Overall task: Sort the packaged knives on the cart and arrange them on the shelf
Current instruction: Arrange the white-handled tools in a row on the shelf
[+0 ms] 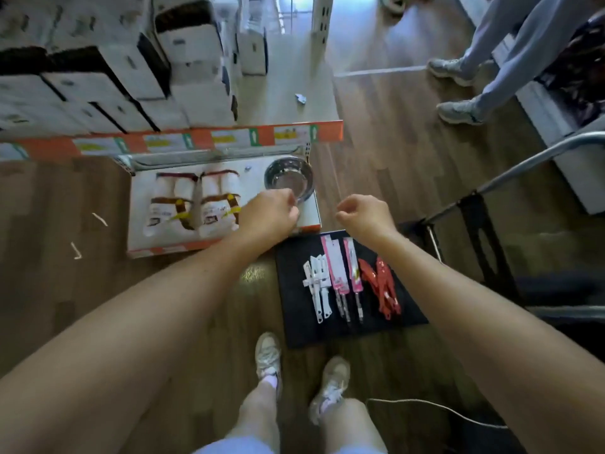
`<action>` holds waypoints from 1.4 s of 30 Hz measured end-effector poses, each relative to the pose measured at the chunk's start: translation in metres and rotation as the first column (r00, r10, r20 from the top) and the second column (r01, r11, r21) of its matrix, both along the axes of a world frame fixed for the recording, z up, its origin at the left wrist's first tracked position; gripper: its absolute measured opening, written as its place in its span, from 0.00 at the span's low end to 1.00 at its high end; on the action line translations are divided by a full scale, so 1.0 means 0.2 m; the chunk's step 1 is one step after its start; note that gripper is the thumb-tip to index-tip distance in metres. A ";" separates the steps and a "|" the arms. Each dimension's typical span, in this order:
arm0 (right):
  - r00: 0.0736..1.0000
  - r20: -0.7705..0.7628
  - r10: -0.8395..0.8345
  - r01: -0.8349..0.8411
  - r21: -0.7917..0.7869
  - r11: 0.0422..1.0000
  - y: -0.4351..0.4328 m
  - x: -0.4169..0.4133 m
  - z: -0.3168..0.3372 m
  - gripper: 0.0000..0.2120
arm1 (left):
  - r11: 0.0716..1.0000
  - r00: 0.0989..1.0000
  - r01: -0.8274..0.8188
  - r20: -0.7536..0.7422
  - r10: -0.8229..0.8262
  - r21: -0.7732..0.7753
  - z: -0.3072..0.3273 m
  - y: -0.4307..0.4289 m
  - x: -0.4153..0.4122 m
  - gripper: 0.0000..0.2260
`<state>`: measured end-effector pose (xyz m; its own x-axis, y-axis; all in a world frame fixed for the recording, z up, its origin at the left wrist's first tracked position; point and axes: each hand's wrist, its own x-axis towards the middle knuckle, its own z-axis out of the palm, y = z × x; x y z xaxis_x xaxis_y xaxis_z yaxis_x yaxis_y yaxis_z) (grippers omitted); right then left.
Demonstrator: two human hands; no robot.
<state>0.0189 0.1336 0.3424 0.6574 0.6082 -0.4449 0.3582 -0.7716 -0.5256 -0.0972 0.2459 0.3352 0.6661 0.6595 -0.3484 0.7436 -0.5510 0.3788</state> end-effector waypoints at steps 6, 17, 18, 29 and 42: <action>0.996 -0.089 -0.012 0.004 -0.087 0.996 -0.29 0.08 -0.42 0.11 | 0.973 0.979 -0.200 -0.071 0.193 -0.117 -0.42 -0.28 0.01 0.12; 0.968 -0.241 -0.076 0.010 -0.264 0.964 -0.68 0.09 -1.31 0.10 | 0.872 0.907 -0.397 -0.267 0.325 -0.286 -1.27 -0.69 -0.04 0.10; 0.966 -0.248 -0.079 0.008 -0.275 0.961 -0.68 0.08 -1.41 0.11 | 0.871 0.902 -0.404 -0.283 0.327 -0.280 -1.36 -0.70 -0.04 0.10; 0.960 -0.264 0.092 -0.177 -0.320 0.931 -0.54 0.12 -2.58 0.12 | 0.902 0.935 -0.291 -0.294 0.199 -0.318 -2.55 -0.67 0.11 0.10; 0.974 0.115 0.198 -0.168 -0.224 0.960 -0.42 0.12 -3.00 0.25 | 0.804 0.980 -0.191 -0.159 0.121 -0.564 -2.99 -0.48 0.17 0.11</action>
